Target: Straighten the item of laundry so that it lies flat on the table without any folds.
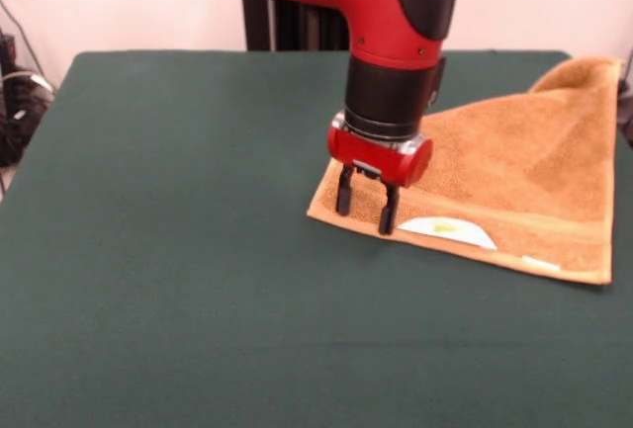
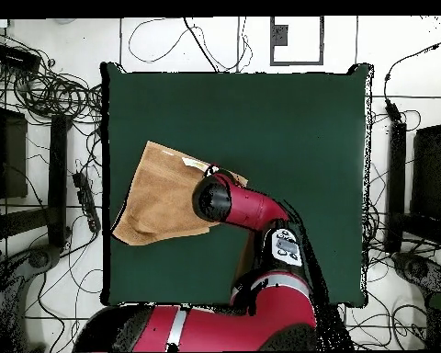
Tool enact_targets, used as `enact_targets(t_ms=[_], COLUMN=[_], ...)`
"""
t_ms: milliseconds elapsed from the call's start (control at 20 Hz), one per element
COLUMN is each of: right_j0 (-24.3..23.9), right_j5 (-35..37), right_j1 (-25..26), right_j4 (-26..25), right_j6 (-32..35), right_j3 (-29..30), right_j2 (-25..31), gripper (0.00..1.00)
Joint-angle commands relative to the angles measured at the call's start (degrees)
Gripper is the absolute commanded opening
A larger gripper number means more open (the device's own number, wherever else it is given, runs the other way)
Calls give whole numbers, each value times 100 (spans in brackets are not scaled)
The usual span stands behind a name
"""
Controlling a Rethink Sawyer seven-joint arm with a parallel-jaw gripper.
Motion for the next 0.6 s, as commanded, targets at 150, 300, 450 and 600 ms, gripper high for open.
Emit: enact_targets(t_ms=[150,300,450,600], right_j0=[234,290,368,415], right_j5=[-435,-470,-491,-529], right_j1=[560,570,604,609], right_j4=[422,491,574,657], right_j6=[1265,1293,1331,1371], right_j3=[54,64,53,64], right_j2=[313,278,236,200], gripper=[100,100,100,100])
